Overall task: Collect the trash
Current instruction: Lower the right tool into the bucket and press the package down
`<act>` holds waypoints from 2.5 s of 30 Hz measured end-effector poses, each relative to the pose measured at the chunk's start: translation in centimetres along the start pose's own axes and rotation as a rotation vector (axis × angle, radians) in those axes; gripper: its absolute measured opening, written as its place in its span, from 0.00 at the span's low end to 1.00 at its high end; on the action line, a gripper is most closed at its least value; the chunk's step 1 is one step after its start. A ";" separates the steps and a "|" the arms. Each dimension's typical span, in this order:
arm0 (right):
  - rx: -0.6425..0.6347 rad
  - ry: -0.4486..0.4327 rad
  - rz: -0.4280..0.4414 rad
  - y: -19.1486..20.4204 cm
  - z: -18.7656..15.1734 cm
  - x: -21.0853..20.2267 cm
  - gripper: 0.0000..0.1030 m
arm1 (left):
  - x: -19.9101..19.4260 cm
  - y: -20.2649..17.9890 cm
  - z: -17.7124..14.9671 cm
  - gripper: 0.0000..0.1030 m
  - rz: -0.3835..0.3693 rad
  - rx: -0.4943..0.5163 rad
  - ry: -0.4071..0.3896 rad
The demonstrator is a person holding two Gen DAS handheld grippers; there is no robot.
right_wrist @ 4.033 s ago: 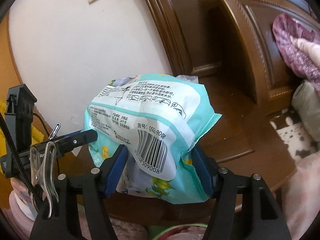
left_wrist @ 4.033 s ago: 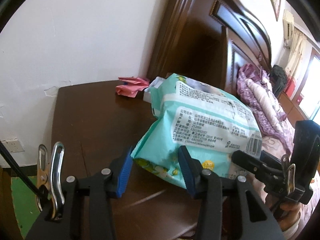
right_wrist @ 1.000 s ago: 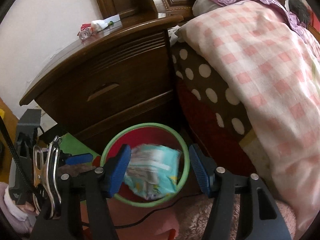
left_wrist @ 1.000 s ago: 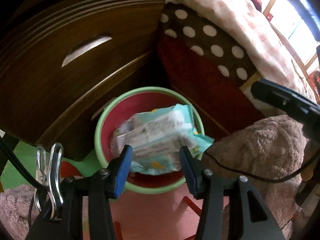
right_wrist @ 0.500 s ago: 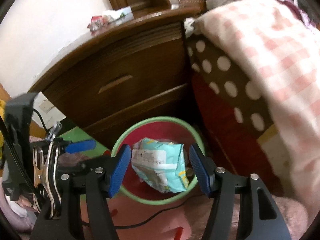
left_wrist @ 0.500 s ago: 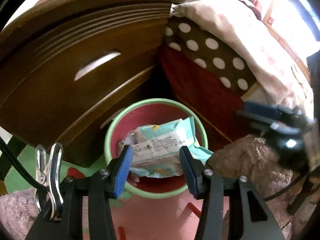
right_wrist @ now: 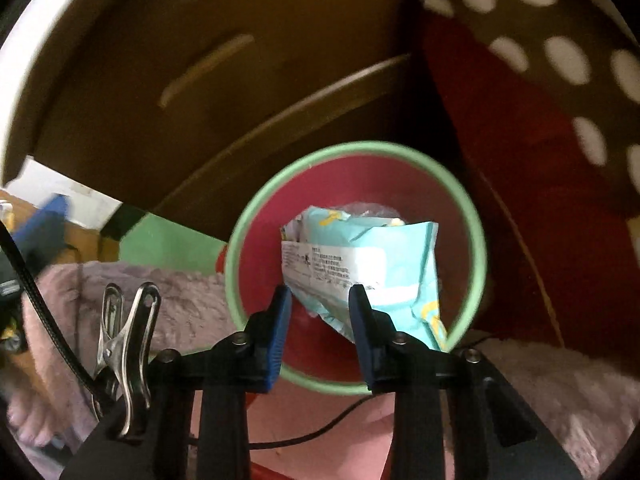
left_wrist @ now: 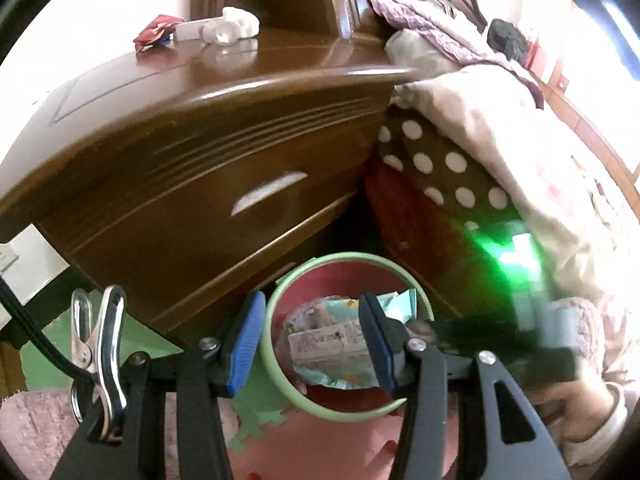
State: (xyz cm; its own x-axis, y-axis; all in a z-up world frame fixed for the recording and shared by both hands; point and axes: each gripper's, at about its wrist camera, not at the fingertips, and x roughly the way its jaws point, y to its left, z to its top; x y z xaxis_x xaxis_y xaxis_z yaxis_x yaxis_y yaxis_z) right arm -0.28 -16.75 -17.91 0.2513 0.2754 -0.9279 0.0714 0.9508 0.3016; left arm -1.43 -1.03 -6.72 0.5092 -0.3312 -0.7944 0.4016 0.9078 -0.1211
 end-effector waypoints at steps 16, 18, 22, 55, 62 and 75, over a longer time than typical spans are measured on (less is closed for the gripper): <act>-0.008 0.161 -0.172 1.4 1.4 12.3 0.31 | 0.0 0.1 0.0 0.50 -0.008 -0.002 -0.008; 0.017 0.175 -0.150 0.4 0.8 12.8 0.31 | 0.1 0.1 0.0 0.50 -0.008 -0.003 -0.007; 0.068 0.200 -0.128 -1.4 0.4 14.0 0.31 | 0.3 -0.2 0.0 0.50 -0.004 0.002 -0.003; 0.060 0.306 -0.179 -2.0 2.9 18.8 0.27 | 0.7 -2.0 -0.5 0.50 0.008 0.047 0.011; 0.048 0.311 -0.200 -1.1 2.0 22.5 0.27 | 0.2 -2.2 -0.5 0.50 0.013 0.053 0.004; 0.104 0.264 -0.182 -0.1 1.6 21.4 0.31 | -0.9 -2.8 -0.2 0.50 0.042 0.058 -0.006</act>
State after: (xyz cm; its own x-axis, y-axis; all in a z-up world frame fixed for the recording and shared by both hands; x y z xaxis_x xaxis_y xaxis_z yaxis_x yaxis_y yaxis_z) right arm 6.63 -11.14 -37.41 -0.0326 0.1427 -0.9892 0.1936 0.9719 0.1338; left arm -3.20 -3.19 -5.79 0.5311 -0.2950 -0.7943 0.4230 0.9046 -0.0532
